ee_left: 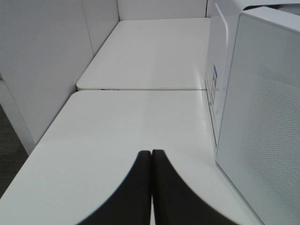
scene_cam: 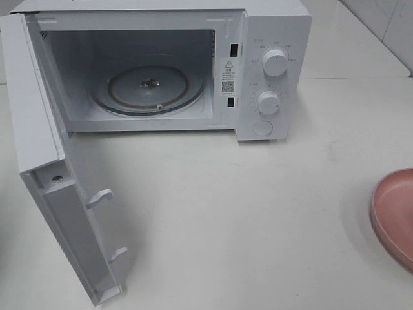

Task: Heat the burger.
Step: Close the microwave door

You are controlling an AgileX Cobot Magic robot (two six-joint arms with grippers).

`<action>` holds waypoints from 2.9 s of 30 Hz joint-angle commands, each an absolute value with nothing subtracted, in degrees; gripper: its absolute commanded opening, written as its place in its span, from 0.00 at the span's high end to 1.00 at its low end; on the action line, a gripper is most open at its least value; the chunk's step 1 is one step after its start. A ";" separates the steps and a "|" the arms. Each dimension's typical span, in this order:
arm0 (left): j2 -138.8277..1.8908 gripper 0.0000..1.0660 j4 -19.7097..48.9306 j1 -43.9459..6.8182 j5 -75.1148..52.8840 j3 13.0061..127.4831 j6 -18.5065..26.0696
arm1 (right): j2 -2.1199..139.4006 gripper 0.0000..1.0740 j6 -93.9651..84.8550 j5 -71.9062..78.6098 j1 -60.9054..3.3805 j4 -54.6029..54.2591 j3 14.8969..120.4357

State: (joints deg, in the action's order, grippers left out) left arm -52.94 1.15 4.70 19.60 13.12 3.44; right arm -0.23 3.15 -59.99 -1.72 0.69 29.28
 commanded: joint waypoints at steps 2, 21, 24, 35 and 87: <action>-56.32 1.00 -6.02 4.30 26.13 12.89 -4.76 | -1.72 0.29 3.09 -59.76 -1.43 0.57 29.22; -73.57 1.00 -24.98 -5.21 42.06 17.42 -14.55 | -1.72 0.29 3.09 -59.76 -1.43 0.57 29.22; -75.75 1.00 -20.34 -8.71 42.11 18.56 -13.12 | -1.72 0.29 3.09 -59.76 -1.43 0.57 29.22; -83.31 1.00 -7.62 -19.65 43.83 22.98 -7.10 | -1.72 0.29 3.09 -59.76 -1.43 0.57 29.22; -117.28 1.00 37.70 -41.14 32.66 73.34 23.55 | -1.72 0.29 3.09 -59.76 -1.43 0.57 29.22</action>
State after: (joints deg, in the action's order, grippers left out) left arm -117.34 34.78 -44.12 27.96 70.99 23.49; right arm -0.23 3.15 -59.99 -1.72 0.63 29.28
